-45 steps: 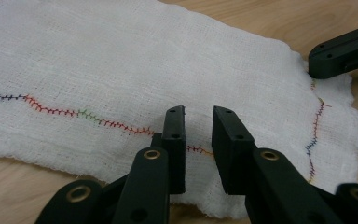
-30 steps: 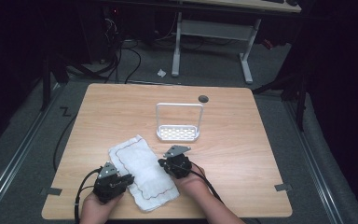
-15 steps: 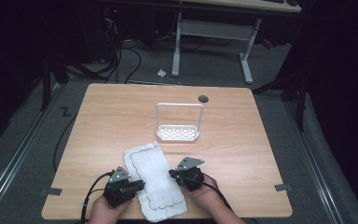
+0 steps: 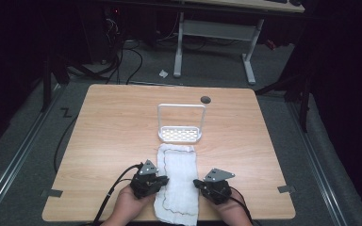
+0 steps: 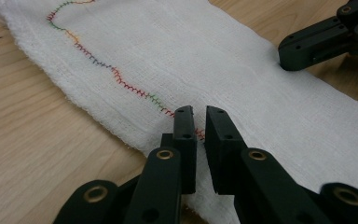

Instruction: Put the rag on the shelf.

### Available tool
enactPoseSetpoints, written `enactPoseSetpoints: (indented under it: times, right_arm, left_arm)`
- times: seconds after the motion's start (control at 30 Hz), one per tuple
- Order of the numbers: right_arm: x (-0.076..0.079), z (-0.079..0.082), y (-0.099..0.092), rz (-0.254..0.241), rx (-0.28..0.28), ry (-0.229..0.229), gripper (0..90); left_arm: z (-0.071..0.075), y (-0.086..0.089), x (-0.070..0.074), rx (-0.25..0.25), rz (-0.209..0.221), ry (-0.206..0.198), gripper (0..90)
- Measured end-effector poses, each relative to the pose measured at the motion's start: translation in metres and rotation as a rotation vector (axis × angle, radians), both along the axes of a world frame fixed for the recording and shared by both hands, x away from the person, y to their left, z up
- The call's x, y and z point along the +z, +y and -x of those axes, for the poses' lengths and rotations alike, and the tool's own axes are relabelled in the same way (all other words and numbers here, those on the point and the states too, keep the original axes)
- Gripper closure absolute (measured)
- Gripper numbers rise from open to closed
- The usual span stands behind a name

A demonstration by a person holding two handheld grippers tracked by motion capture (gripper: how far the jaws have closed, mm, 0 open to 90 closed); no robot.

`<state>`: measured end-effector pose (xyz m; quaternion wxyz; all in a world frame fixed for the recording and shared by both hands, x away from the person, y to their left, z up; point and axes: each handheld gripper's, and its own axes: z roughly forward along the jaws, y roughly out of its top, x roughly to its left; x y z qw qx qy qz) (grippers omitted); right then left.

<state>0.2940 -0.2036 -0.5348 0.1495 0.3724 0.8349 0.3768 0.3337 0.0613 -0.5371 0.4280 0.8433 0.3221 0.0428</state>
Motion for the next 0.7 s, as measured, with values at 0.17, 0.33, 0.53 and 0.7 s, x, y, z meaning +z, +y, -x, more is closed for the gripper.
enactPoseSetpoints:
  times: [0.17,0.33,0.53,0.7]
  right_arm:
    - [0.003,0.001,-0.004,0.010,-0.018,-0.042,88.0]
    - [-0.001,-0.022,0.002,0.003,-0.050,-0.034,87.3]
    - [0.000,-0.005,-0.002,0.007,-0.022,-0.016,87.5]
    - [0.005,0.003,-0.002,-0.027,0.015,-0.026,82.9]
  left_arm:
    - [-0.002,-0.002,0.000,-0.010,0.016,0.016,79.6]
    - [0.001,-0.002,0.000,-0.010,0.005,-0.001,77.3]
    - [0.021,0.001,0.001,-0.058,0.022,0.062,78.3]
    - [0.031,0.003,0.004,-0.085,0.018,0.094,73.4]
